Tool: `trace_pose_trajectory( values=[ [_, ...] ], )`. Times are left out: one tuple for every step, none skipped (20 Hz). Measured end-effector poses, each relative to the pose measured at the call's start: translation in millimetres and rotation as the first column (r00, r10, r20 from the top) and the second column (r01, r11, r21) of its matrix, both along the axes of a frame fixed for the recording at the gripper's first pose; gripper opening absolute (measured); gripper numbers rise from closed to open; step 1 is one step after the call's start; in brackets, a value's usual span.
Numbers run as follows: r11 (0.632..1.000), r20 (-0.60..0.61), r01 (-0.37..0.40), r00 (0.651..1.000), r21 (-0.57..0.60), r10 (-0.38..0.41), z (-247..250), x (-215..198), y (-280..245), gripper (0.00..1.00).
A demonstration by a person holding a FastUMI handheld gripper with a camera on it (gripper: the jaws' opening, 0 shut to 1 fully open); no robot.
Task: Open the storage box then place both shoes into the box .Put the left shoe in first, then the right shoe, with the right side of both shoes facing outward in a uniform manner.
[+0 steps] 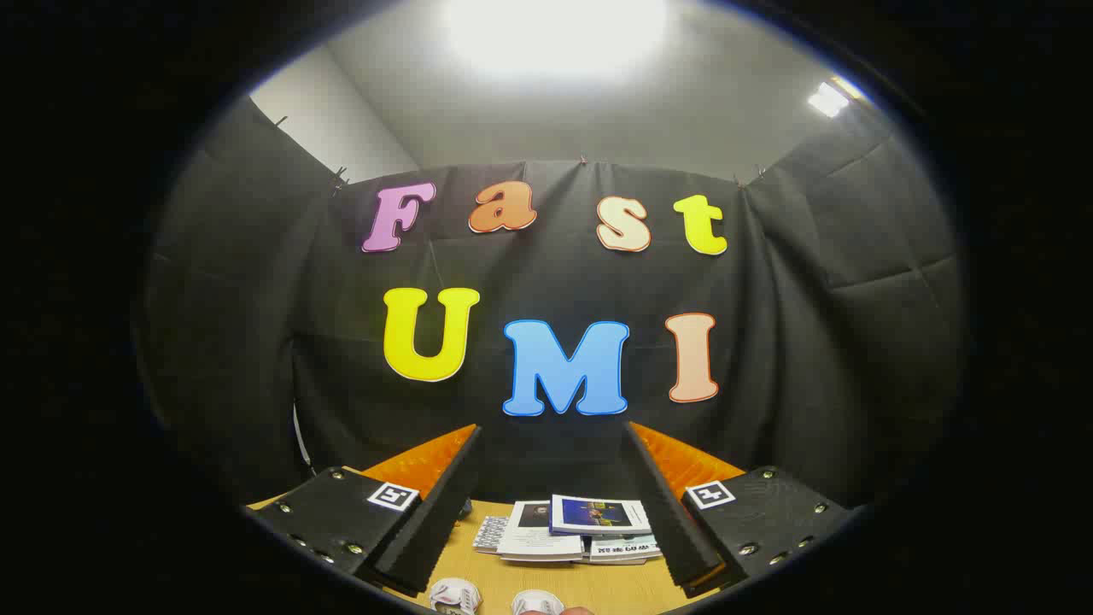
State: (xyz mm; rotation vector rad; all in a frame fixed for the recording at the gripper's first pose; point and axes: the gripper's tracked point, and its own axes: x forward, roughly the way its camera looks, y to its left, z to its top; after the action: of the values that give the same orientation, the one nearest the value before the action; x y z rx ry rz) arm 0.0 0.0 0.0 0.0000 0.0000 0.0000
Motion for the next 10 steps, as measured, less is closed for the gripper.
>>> trace_pose_trajectory(
  values=[
    [1.000, -0.005, -0.003, 1.000, 0.002, 0.004, -1.0, 0.7, 1.2, 0.98],
    [1.000, -0.008, -0.005, 1.000, 0.005, 0.005, -1.9, 2.3, 0.9, 0.98],
    [1.000, -0.011, -0.005, 1.000, 0.008, 0.005, -2.8, 2.6, 1.1, 0.98],
    [1.000, -0.015, -0.004, 1.000, 0.010, 0.004, -4.1, 3.4, 1.5, 0.98],
    [1.000, -0.019, -0.003, 1.000, 0.013, 0.003, -5.0, 4.1, 0.9, 0.98],
    [1.000, -0.023, -0.002, 1.000, 0.016, 0.002, -6.4, 4.2, 0.8, 0.98],
    [1.000, -0.022, -0.002, 1.000, 0.019, 0.002, -6.5, 3.4, 0.8, 0.98],
    [1.000, -0.025, 0.000, 1.000, 0.018, 0.000, -7.0, 4.1, 0.8, 0.98],
    [1.000, -0.029, 0.002, 1.000, 0.017, -0.001, -7.8, 4.4, 0.5, 0.98],
    [1.000, -0.029, -0.001, 1.000, 0.019, 0.001, -8.9, 4.3, 1.3, 0.98]
  ],
)
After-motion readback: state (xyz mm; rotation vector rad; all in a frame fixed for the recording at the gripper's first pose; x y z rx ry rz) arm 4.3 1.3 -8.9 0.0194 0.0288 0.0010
